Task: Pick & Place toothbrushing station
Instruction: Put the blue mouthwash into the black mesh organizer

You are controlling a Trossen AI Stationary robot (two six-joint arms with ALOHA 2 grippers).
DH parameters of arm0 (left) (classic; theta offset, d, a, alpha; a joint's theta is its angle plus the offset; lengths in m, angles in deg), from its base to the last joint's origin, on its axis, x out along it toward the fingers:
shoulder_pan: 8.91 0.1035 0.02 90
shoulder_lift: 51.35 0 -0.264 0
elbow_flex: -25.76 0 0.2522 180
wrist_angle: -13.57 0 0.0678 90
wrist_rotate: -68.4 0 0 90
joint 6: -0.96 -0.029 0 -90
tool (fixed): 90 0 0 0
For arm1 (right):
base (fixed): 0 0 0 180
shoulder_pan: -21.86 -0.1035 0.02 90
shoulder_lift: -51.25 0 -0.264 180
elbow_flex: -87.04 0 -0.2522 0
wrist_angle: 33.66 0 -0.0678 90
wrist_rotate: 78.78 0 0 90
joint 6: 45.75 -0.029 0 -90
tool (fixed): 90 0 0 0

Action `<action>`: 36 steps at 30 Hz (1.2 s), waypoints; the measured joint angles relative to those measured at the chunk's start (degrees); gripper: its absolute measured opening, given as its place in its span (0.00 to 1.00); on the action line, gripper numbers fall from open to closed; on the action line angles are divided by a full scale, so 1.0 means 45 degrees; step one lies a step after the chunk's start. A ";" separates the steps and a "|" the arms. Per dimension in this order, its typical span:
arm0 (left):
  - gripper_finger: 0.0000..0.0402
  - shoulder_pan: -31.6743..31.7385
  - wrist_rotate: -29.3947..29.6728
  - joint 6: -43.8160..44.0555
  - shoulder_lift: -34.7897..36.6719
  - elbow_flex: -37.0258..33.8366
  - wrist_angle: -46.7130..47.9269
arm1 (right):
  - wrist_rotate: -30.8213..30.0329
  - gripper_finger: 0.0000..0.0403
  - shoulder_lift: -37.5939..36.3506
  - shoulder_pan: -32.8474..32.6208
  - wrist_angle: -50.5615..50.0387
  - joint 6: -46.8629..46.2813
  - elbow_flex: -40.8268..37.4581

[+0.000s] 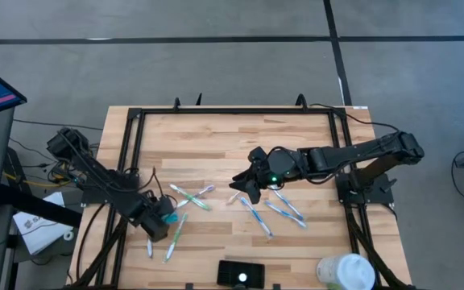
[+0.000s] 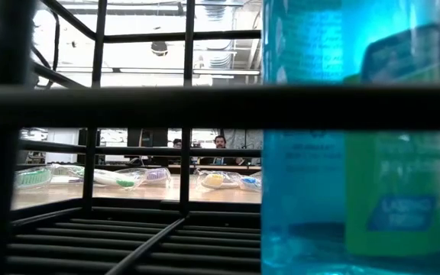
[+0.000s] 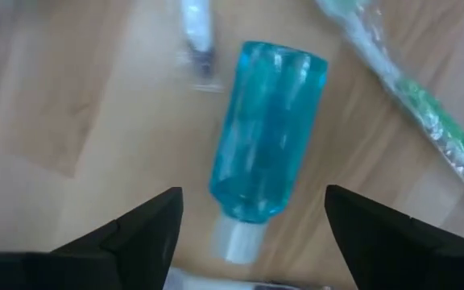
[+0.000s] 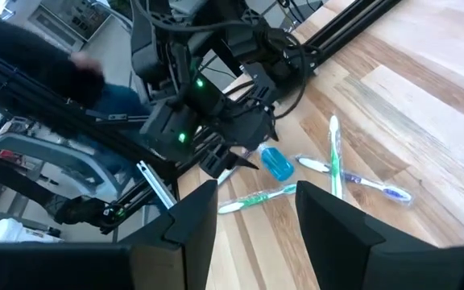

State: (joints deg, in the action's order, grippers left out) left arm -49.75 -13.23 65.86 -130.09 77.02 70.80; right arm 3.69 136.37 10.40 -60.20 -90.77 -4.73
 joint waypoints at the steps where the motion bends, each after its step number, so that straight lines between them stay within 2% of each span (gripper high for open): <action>1: 0.75 0.0000 -0.0051 -0.0001 -0.0154 0.0000 -0.0186 | 0.0000 0.40 0.0000 0.0000 0.0000 0.0000 0.0000; 9: 0.73 0.0291 0.0057 -0.0028 -0.0822 0.0000 -0.1390 | 0.0000 0.40 0.0005 -0.0003 0.0005 0.0000 0.0003; 18: 0.50 0.1147 -0.0052 -0.1296 -0.1151 0.0000 -0.2293 | 0.0044 0.40 0.0010 -0.0120 0.0005 -0.0001 0.0005; 23: 0.42 0.1873 -0.0073 -0.2286 -0.1184 0.0000 -0.3058 | 0.0044 0.40 0.0010 -0.0127 0.0005 -0.0005 0.0005; 29: 0.40 0.2789 -0.0071 -0.3397 -0.1200 0.0011 -0.4804 | 0.0049 0.40 0.0010 -0.0200 0.0001 -0.0002 0.0005; 36: 0.41 0.4183 -0.0121 -0.4483 -0.1200 0.0010 -0.5834 | 0.0049 0.40 0.0010 -0.0282 0.0000 0.0000 0.0005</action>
State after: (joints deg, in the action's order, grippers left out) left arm -30.93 -13.77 45.69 -135.49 77.06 44.55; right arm 3.91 136.41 9.13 -60.20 -90.77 -4.70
